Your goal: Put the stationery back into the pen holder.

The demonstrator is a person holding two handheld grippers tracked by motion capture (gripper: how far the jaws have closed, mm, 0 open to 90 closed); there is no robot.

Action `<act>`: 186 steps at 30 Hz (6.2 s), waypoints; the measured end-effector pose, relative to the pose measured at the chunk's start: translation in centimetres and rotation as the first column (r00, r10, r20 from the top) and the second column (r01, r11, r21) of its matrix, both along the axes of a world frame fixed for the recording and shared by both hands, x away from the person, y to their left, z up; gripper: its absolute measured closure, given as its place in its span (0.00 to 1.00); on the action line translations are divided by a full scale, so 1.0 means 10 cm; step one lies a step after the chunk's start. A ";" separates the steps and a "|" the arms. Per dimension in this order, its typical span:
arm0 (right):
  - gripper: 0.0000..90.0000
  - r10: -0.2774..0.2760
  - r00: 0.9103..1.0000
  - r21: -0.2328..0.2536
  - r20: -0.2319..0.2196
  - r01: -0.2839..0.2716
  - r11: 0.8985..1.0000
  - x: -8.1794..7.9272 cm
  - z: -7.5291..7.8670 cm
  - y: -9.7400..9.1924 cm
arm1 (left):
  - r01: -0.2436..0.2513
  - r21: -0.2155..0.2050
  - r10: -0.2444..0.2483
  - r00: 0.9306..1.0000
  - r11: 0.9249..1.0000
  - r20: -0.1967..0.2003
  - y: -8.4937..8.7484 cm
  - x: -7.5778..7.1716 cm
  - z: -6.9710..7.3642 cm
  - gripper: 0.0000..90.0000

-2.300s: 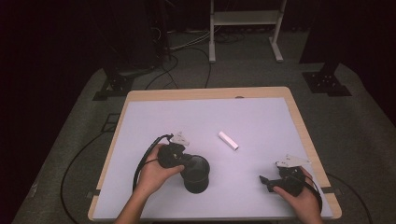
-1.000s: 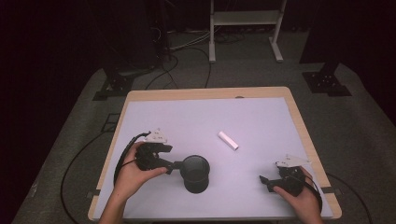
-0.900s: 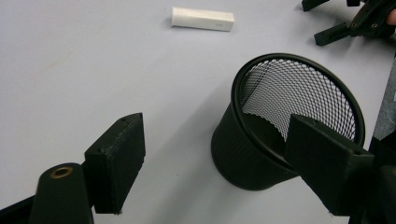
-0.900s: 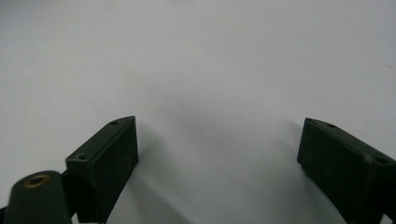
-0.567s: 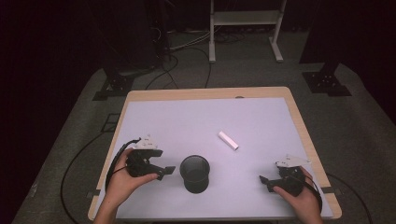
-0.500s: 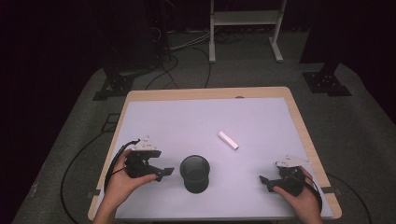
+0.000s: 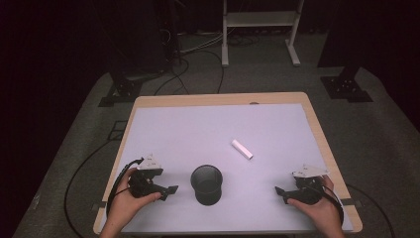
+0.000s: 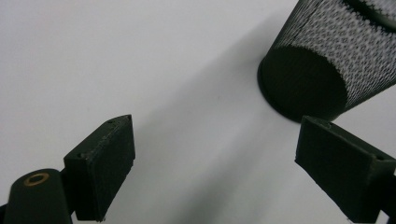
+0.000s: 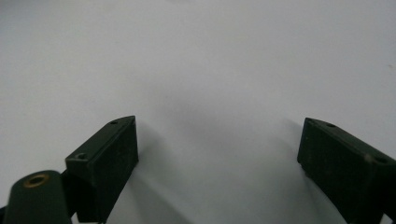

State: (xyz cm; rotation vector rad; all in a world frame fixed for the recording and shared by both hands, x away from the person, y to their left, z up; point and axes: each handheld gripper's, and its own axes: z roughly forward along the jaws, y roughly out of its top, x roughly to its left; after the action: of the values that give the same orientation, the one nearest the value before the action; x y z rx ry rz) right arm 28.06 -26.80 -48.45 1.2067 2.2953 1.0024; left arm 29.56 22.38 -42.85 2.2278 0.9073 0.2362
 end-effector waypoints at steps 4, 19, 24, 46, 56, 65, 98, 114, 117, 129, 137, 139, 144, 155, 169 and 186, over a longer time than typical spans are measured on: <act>0.12 -0.004 1.000 0.000 -0.003 0.004 1.000 0.00 0.00 0.01 | -0.011 0.009 0.011 1.000 1.000 -0.007 0.04 -0.02 -0.10 0.12; 0.28 -0.010 1.000 -0.009 -0.024 0.010 1.000 0.01 0.06 0.04 | -0.101 0.058 0.099 0.994 0.993 0.037 0.16 -0.02 -0.35 0.11; 0.33 0.000 1.000 -0.006 -0.031 0.000 1.000 0.03 0.08 0.07 | -0.116 0.067 0.112 0.992 0.991 0.058 0.18 -0.01 -0.38 0.11; 0.43 0.046 0.999 0.019 -0.026 -0.045 0.999 0.24 0.25 0.23 | -0.130 0.042 0.125 0.985 0.991 0.115 0.23 -0.03 -0.51 0.04; 0.44 0.071 0.997 0.020 -0.015 -0.070 0.997 0.37 0.31 0.35 | -0.131 0.040 0.125 0.985 0.991 0.116 0.23 -0.03 -0.51 0.04; 0.45 0.080 0.997 0.026 -0.010 -0.080 0.996 0.46 0.31 0.42 | -0.131 0.041 0.125 0.985 0.991 0.116 0.23 -0.03 -0.51 0.04; 0.56 0.104 0.994 0.029 -0.011 -0.104 0.994 0.89 0.38 0.78 | -0.131 0.041 0.125 0.985 0.991 0.118 0.22 -0.03 -0.51 0.04; 0.65 0.109 0.994 0.042 -0.032 -0.108 0.993 1.04 0.29 0.89 | -0.131 0.041 0.125 0.985 0.991 0.118 0.22 -0.03 -0.51 0.04; 0.66 0.113 0.993 0.037 -0.037 -0.112 0.993 1.07 0.27 0.91 | -0.131 0.041 0.125 0.985 0.991 0.118 0.22 -0.03 -0.51 0.04; 0.71 0.108 0.992 0.012 -0.062 -0.108 0.994 1.12 0.18 0.98 | -0.131 0.041 0.125 0.985 0.991 0.117 0.23 -0.03 -0.51 0.04; 0.76 0.109 0.993 -0.004 -0.052 -0.110 0.994 1.14 0.14 0.99 | -0.131 0.041 0.125 0.985 0.991 0.117 0.23 -0.03 -0.51 0.04; 0.77 0.099 0.994 -0.011 -0.049 -0.100 0.995 1.13 0.14 1.00 | -0.131 0.041 0.125 0.985 0.991 0.117 0.23 -0.03 -0.51 0.04; 0.78 0.095 0.995 -0.042 -0.033 -0.097 0.994 1.11 0.14 1.04 | -0.131 0.041 0.125 0.985 0.991 0.117 0.23 -0.03 -0.51 0.04; 0.78 0.089 0.995 0.010 -0.046 -0.089 0.996 1.12 0.13 0.98 | -0.130 0.041 0.125 0.985 0.991 0.116 0.23 -0.03 -0.51 0.04; 0.78 0.099 0.994 0.048 -0.043 -0.097 0.994 1.07 0.25 0.91 | -0.130 0.039 0.125 0.986 0.991 0.115 0.23 -0.03 -0.51 0.04; 0.78 0.140 0.990 0.094 -0.017 -0.138 0.986 0.90 0.50 0.82 | -0.130 0.040 0.124 0.986 0.991 0.115 0.23 -0.03 -0.51 0.04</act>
State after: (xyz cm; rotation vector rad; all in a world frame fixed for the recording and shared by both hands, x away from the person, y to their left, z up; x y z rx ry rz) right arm 37.05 -18.63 -43.43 1.1111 2.4032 1.1611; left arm 29.25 24.65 -47.96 2.1775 0.9927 0.4416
